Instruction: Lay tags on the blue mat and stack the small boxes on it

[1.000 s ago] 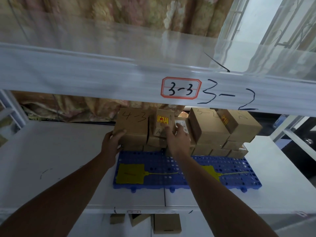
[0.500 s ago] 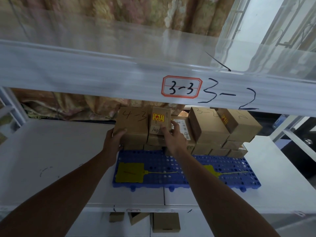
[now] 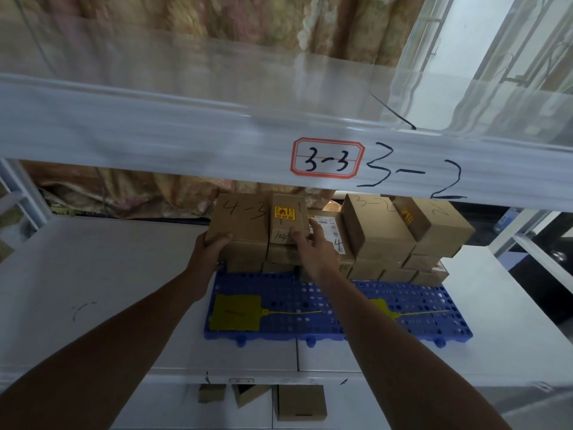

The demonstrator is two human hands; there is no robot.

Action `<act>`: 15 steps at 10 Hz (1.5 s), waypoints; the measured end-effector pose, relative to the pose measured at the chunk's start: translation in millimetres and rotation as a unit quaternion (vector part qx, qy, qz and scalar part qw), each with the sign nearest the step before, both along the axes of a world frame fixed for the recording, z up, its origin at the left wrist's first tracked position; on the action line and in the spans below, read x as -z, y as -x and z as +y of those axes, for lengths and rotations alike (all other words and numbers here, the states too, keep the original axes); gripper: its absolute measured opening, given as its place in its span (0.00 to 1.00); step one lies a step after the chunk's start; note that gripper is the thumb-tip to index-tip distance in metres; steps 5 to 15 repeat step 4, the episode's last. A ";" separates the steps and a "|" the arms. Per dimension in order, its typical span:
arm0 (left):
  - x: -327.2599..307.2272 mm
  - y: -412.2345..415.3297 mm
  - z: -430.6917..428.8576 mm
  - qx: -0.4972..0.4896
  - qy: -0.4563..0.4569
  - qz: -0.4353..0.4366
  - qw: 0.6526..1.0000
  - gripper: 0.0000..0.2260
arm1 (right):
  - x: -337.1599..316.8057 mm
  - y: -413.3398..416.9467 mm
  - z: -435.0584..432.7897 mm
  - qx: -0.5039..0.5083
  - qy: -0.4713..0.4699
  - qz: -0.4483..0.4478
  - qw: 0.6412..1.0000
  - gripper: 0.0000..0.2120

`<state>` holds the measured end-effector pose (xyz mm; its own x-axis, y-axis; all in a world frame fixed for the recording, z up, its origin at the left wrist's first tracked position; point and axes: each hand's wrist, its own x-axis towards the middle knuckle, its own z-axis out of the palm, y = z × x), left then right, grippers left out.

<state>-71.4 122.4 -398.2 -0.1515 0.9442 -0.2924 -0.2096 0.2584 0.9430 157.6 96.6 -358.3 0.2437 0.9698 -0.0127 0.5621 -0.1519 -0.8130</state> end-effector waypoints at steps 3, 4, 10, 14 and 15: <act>-4.4 4.0 -0.5 -0.031 -0.020 0.006 0.999 0.31 | 0.0 -7.9 -8.2 0.031 -0.023 0.016 0.999 0.40; -10.8 10.0 -3.1 -0.063 -0.018 0.041 0.997 0.30 | 1.4 -12.5 -10.2 0.047 -0.043 -0.005 0.998 0.41; -10.8 10.0 -3.1 -0.063 -0.018 0.041 0.997 0.30 | 1.4 -12.5 -10.2 0.047 -0.043 -0.005 0.998 0.41; -10.8 10.0 -3.1 -0.063 -0.018 0.041 0.997 0.30 | 1.4 -12.5 -10.2 0.047 -0.043 -0.005 0.998 0.41; -10.8 10.0 -3.1 -0.063 -0.018 0.041 0.997 0.30 | 1.4 -12.5 -10.2 0.047 -0.043 -0.005 0.998 0.41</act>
